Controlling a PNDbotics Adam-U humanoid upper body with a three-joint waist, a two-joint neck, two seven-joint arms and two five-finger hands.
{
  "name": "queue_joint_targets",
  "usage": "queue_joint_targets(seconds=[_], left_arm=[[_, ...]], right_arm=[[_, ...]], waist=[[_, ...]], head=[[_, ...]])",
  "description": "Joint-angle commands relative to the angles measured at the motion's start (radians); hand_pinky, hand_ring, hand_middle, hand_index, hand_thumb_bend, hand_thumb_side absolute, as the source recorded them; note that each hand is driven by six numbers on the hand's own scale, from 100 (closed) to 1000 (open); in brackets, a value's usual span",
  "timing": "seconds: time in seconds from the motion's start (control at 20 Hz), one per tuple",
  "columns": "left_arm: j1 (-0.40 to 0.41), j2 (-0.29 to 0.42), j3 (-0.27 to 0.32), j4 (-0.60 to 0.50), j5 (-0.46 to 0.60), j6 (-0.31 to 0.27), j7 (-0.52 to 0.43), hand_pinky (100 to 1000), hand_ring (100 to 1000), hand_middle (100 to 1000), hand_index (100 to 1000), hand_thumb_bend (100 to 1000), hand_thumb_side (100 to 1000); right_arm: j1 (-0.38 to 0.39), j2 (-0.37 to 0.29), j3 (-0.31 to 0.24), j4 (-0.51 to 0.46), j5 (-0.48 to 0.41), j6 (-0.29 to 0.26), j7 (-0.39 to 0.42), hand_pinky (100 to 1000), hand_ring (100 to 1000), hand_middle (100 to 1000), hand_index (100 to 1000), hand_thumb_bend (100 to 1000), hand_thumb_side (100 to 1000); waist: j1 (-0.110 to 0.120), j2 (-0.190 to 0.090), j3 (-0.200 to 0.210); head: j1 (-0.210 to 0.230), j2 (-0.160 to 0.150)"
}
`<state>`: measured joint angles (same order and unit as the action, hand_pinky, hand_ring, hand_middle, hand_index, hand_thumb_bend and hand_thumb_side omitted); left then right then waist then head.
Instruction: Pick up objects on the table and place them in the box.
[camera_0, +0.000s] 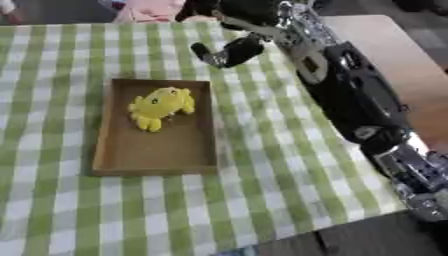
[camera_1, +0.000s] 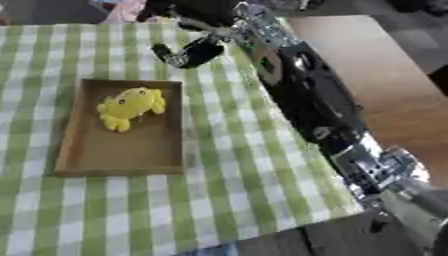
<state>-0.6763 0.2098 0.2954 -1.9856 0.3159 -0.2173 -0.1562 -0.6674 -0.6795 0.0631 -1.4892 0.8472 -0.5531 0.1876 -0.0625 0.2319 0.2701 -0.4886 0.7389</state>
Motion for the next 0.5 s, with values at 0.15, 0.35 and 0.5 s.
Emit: queue_joint_targets(seconds=[0.15,0.35,0.5], left_arm=[[-0.002,0.02,0.016,-0.014,-0.012,0.009,0.003,556,689,697,609,141,545],[0.005,0.016,0.025,-0.014,-0.018,0.017,0.0,554,690,699,606,130,560],[0.01,0.015,0.033,-0.014,-0.022,0.023,-0.004,553,690,699,605,125,567]], right_arm=[[0.033,-0.113,-0.068,-0.062,-0.14,0.055,-0.084,769,747,728,840,100,682],[0.088,-0.162,-0.12,-0.097,-0.294,0.09,-0.166,767,718,723,825,100,707],[0.134,-0.196,-0.164,-0.119,-0.407,0.107,-0.226,767,709,724,823,100,741]], waist=[[0.009,-0.014,-0.019],[0.013,-0.009,-0.039],[0.016,-0.004,-0.054]], head=[[0.019,-0.006],[0.025,-0.019],[0.023,-0.028]])
